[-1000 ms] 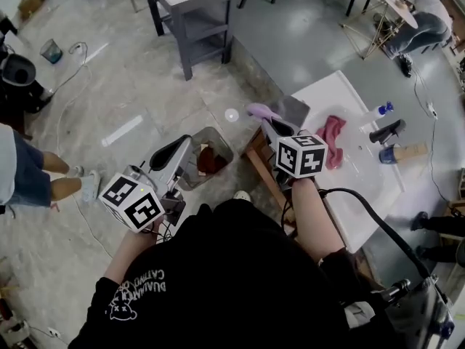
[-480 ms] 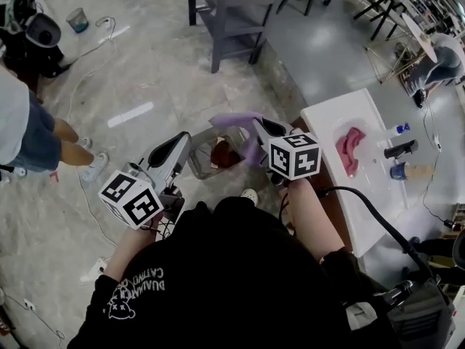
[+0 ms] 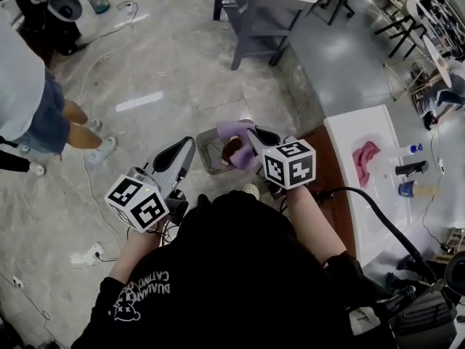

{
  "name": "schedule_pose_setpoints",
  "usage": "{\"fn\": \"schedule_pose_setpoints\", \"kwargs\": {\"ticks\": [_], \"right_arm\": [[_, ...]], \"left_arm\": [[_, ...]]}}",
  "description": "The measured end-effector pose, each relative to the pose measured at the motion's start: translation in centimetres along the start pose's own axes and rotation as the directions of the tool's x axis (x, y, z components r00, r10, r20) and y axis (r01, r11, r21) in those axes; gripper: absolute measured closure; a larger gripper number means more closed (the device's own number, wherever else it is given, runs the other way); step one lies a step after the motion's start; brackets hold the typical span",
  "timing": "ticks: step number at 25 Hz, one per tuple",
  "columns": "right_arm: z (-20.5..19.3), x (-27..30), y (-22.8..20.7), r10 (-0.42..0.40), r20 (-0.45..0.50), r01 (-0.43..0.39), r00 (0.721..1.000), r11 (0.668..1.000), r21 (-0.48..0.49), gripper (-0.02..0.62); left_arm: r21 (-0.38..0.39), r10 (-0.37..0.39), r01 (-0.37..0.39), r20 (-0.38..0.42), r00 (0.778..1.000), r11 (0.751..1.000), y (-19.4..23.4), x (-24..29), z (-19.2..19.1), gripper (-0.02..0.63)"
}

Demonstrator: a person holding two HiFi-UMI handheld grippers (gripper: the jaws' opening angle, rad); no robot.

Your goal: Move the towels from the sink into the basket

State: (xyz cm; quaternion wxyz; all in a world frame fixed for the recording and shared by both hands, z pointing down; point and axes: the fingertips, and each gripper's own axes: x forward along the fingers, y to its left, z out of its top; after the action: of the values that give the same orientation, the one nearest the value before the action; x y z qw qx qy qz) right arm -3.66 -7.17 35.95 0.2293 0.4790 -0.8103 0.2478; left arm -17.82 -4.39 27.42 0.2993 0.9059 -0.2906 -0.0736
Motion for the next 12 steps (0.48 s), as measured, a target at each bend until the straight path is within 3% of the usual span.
{"fn": "schedule_pose_setpoints", "kwargs": {"ticks": [7, 12], "right_arm": [[-3.5, 3.9, 0.3, 0.051, -0.100, -0.048, 0.994, 0.998, 0.034, 0.574], [-6.0, 6.0, -2.1, 0.086, -0.169, -0.076, 0.982, 0.995, 0.066, 0.574]], "left_arm": [[-0.087, 0.065, -0.067, -0.022, 0.998, 0.994, 3.5, -0.5, -3.6, 0.601], [-0.121, 0.118, -0.124, -0.056, 0.991, 0.985, 5.8, 1.8, -5.8, 0.601]]}}
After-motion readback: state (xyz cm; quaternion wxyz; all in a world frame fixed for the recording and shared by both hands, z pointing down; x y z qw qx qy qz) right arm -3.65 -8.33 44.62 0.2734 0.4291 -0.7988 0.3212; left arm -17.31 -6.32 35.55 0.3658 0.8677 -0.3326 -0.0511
